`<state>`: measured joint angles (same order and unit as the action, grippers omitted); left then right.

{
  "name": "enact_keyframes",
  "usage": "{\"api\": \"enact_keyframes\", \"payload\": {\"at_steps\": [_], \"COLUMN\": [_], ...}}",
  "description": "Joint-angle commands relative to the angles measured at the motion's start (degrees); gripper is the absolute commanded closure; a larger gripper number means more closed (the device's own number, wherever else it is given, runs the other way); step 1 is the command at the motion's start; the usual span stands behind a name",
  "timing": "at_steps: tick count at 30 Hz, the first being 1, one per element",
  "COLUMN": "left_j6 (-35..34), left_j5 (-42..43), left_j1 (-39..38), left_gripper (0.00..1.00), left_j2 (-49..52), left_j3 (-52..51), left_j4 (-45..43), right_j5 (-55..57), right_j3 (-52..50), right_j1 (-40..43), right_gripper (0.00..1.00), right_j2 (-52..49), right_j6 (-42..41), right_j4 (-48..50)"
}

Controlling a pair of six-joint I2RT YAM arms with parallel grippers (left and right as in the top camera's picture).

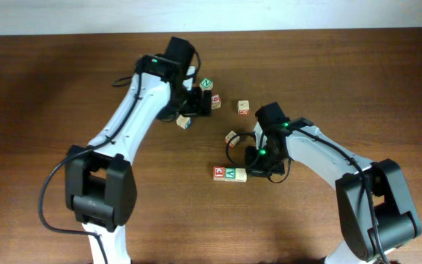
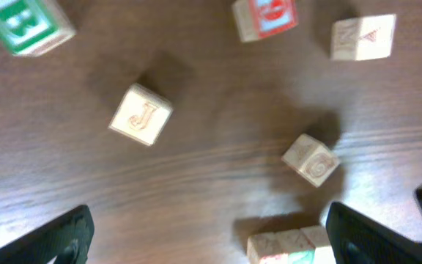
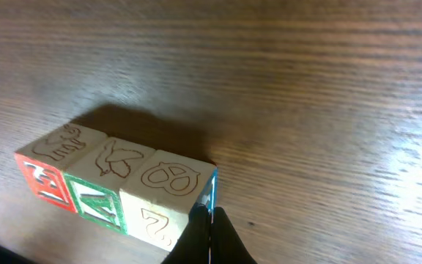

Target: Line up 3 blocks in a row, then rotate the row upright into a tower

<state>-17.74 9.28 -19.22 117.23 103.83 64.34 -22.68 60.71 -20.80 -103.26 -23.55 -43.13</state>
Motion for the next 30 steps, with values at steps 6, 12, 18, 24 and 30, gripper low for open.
{"api": "enact_keyframes", "payload": {"at_steps": [6,12,18,24,30], "left_j6": [8.87,5.22,3.89,2.75,2.78], "left_j5": [1.9,1.9,1.88,1.9,1.88], "left_j1": [8.17,8.63,7.65,3.56,1.27], "left_gripper": [0.02,0.06,0.28,0.8,1.0], "left_j2": [0.28,-3.93,-7.87,-7.85,-7.85], "left_j3": [12.66,31.1,27.1,1.81,-16.22], "left_j4": [10.95,23.19,32.26,19.63,5.44], "right_j5": [-3.48,-2.19,-2.19,-2.25,-2.4], "right_j3": [2.21,11.63,9.9,5.22,5.18], "right_j1": [-0.63,8.35,12.07,5.95,0.07], "right_gripper": [0.95,0.9,0.85,0.87,0.87], "right_j2": [2.03,16.46,20.76,13.7,5.18], "right_j6": [-5.22,1.33,8.57,8.52,5.35], "right_j4": [0.61,-12.92,-18.95,-13.14,-8.37]}}
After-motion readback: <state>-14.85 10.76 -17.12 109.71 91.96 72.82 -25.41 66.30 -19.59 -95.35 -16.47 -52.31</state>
